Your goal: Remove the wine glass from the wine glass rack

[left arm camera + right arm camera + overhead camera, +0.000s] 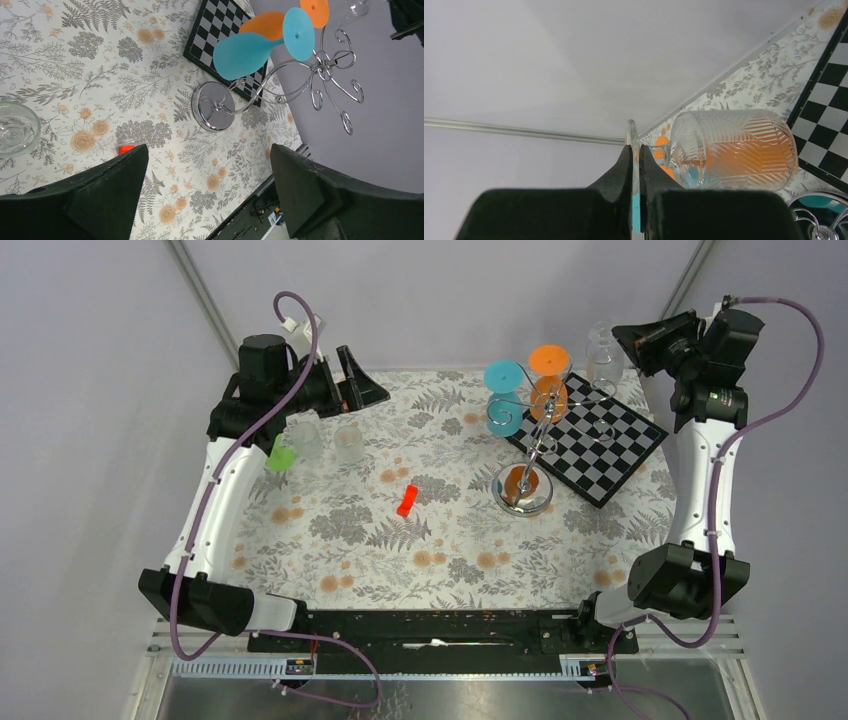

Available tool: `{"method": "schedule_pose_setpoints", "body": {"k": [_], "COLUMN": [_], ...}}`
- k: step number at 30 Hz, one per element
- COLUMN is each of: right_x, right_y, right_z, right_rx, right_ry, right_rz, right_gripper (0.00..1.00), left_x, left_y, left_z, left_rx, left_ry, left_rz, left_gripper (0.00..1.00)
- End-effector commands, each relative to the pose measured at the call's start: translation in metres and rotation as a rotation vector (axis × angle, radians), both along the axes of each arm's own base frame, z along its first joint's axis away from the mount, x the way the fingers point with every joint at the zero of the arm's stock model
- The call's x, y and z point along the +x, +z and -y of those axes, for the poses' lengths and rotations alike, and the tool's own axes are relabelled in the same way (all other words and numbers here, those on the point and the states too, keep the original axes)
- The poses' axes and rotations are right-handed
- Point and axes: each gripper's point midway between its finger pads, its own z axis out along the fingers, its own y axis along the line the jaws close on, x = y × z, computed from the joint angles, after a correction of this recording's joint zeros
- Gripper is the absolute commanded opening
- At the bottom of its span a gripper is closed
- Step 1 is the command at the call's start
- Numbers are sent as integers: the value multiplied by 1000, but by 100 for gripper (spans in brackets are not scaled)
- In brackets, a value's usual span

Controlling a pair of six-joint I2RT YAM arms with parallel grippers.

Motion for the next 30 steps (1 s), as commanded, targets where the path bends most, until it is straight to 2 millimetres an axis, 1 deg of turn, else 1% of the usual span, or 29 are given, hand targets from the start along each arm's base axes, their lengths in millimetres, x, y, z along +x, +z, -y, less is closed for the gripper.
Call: {"method": "schedule_pose_setpoints", "body": {"k": [1, 5, 8, 9, 11, 16, 20, 21, 22, 26, 27, 30], "right_x": [-21, -34, -48, -54, -62, -80, -94, -96, -98, -109, -114, -121], "right_y": [79, 110, 133, 143, 154, 171, 184, 186, 187, 194, 194, 196], "right_z": [-19, -34, -46, -50, -60, -86, -108, -114, -120, -145, -156, -176], "right_rx": [-36, 1, 33, 40, 66, 107, 171, 193, 213, 292, 308, 349], "right_ry": [81, 163, 216, 236, 265, 316, 368, 382, 393, 458, 487, 541], "right_rz": [232, 319, 379, 415, 438, 455, 471, 464, 461, 467, 464, 469], "right_gripper": [0, 0, 0, 0, 0, 0, 0, 0, 0, 0, 0, 0], "left_x": [6, 9, 10, 10, 10, 13, 14, 14, 13, 9, 9, 5], "left_y": [28, 29, 32, 34, 38, 46, 56, 56, 61, 73, 75, 89], "left_z": [-5, -7, -7, -7, -4, 5, 14, 15, 17, 26, 28, 30], "left_rx": [-11, -11, -17, -22, -43, -116, -193, -213, -239, -366, -393, -475], "left_ry": [9, 14, 15, 12, -1, -24, -54, -59, -68, -103, -105, -105], "left_rz": [105, 108, 111, 109, 111, 106, 108, 101, 111, 95, 94, 123], "left_gripper": [99, 99, 99, 99, 99, 99, 99, 99, 99, 99, 99, 99]}}
